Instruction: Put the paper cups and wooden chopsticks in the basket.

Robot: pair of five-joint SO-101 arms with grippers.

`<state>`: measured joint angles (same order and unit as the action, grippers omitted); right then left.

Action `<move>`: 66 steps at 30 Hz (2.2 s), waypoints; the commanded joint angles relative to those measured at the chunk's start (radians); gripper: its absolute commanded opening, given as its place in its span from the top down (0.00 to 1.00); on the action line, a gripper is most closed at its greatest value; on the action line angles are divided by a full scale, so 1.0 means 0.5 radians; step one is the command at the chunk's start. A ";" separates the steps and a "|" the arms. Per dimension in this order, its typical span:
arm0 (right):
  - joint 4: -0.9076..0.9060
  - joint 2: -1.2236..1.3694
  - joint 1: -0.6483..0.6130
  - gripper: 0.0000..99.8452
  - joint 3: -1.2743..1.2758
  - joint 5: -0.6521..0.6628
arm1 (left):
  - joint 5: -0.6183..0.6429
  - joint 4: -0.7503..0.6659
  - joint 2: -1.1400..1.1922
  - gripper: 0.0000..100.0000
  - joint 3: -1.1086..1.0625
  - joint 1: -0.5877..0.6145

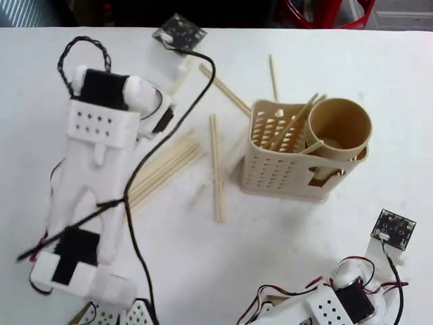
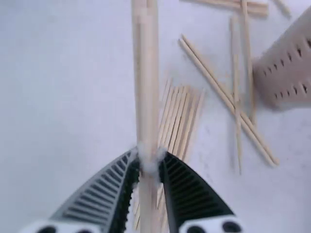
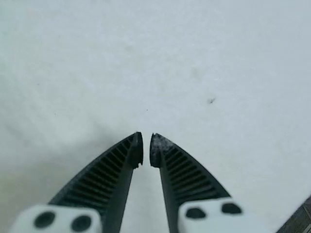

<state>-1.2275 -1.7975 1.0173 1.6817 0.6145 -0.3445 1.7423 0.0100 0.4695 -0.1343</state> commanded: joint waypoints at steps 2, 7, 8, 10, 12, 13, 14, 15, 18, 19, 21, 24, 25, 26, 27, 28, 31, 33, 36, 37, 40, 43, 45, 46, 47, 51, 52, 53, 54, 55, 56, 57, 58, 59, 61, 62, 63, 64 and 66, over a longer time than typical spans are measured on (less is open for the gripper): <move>0.002 -0.002 0.017 0.96 0.018 0.015 | 0.193 -0.334 -0.376 0.98 0.028 -0.152; 0.002 -0.002 0.017 0.96 0.018 0.015 | 0.519 -0.647 -0.618 0.98 0.009 -0.502; 0.002 -0.002 0.017 0.96 0.018 0.015 | 0.552 -0.724 -0.634 0.98 0.009 -0.585; 0.002 -0.002 0.017 0.96 0.018 0.015 | 0.589 -0.881 -0.637 0.98 0.009 -0.735; 0.002 -0.002 0.017 0.96 0.018 0.015 | 0.595 -1.040 -0.634 0.98 0.009 -0.876; 0.002 -0.002 0.017 0.96 0.018 0.015 | 0.592 -1.120 -0.631 0.98 0.009 -0.931; 0.002 -0.002 0.017 0.96 0.018 0.015 | 0.592 -1.203 -0.628 0.98 0.009 -0.971; 0.002 -0.002 0.017 0.96 0.018 0.015 | 0.592 -1.280 -0.628 0.98 0.006 -1.002; 0.002 -0.002 0.017 0.96 0.018 0.015 | 0.598 -1.565 -0.572 0.98 -0.058 -1.066; 0.002 -0.002 0.017 0.96 0.018 0.015 | 0.601 -1.663 -0.542 0.98 -0.095 -1.082; 0.002 -0.002 0.017 0.96 0.018 0.015 | 0.614 -1.832 -0.480 0.98 -0.187 -1.100; 0.002 -0.002 0.017 0.96 0.018 0.015 | 0.718 -2.062 -0.391 0.98 -0.338 -1.128; 0.002 -0.002 0.017 0.96 0.018 0.015 | 0.733 -2.127 -0.367 0.98 -0.381 -1.131; 0.002 -0.002 0.017 0.96 0.018 0.015 | 0.740 -2.182 -0.345 0.98 -0.420 -1.134; 0.002 -0.002 0.017 0.96 0.018 0.015 | 0.743 -2.219 -0.327 0.98 -0.457 -1.134; 0.002 -0.002 0.017 0.96 0.018 0.015 | 0.743 -2.237 -0.315 0.98 -0.494 -1.137; 0.002 -0.002 0.017 0.96 0.018 0.015 | 0.743 -2.252 -0.311 0.98 -0.598 -1.128; 0.002 -0.002 0.017 0.96 0.018 0.015 | 0.743 -2.252 -0.311 0.98 -0.641 -1.125; 0.002 -0.002 0.017 0.96 0.018 0.015 | 0.743 -2.252 -0.311 0.98 -0.690 -1.125; 0.002 -0.002 0.017 0.96 0.018 0.015 | 0.743 -2.252 -0.311 0.98 -0.706 -1.125; 0.002 -0.002 0.017 0.96 0.018 0.015 | 0.743 -2.252 -0.305 0.98 -0.724 -1.125; 0.002 -0.002 0.017 0.96 0.018 0.015 | 0.743 -2.252 -0.305 0.98 -0.724 -1.125; 0.002 -0.002 0.017 0.96 0.018 0.015 | 0.743 -2.252 -0.305 0.97 -0.724 -1.125; 0.002 -0.002 0.017 0.96 0.018 0.015 | 0.743 -2.249 -0.305 0.95 -0.724 -1.125; 0.002 -0.002 0.017 0.96 0.018 0.015 | 0.743 -2.243 -0.305 0.93 -0.724 -1.125; 0.002 -0.002 0.017 0.96 0.018 0.015 | 0.730 -2.194 -0.311 0.88 -0.721 -1.122; 0.002 -0.002 0.017 0.96 0.018 0.015 | 0.730 -2.179 -0.311 0.88 -0.712 -1.122; 0.002 -0.002 0.017 0.96 0.018 0.015 | 0.730 -2.167 -0.315 0.88 -0.709 -1.122; 0.002 -0.002 0.017 0.96 0.018 0.015 | 0.730 -2.148 -0.315 0.88 -0.706 -1.103; 0.002 -0.002 0.017 0.96 0.018 0.015 | 0.730 -2.136 -0.318 0.88 -0.706 -1.082; 0.002 -0.002 0.017 0.96 0.018 0.015 | 0.733 -2.127 -0.330 0.88 -0.703 -1.060; 0.002 -0.002 0.017 0.96 0.018 0.015 | 0.733 -2.108 -0.358 0.88 -0.709 -1.030; 0.002 -0.002 0.017 0.96 0.018 0.015 | 0.740 -2.096 -0.391 0.88 -0.721 -0.999; 0.002 -0.002 0.017 0.96 0.018 0.015 | 0.740 -2.078 -0.422 0.88 -0.724 -0.977; 0.002 -0.002 0.017 0.96 0.018 0.015 | 0.740 -2.022 -0.486 0.88 -0.724 -0.941; 0.002 -0.002 0.017 0.96 0.018 0.015 | 0.730 -1.992 -0.523 0.88 -0.712 -0.922; 0.002 -0.002 0.017 0.96 0.018 0.015 | 0.730 -1.955 -0.569 0.88 -0.706 -0.901; 0.002 -0.002 0.017 0.96 0.018 0.015 | 0.727 -1.921 -0.615 0.88 -0.706 -0.864; 0.002 -0.002 0.017 0.96 0.018 0.015 | 0.727 -1.820 -0.729 0.88 -0.721 -0.747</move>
<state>-1.2275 -1.7975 1.0173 1.6817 0.6145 0.0176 0.7633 -0.2248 0.1013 -0.5961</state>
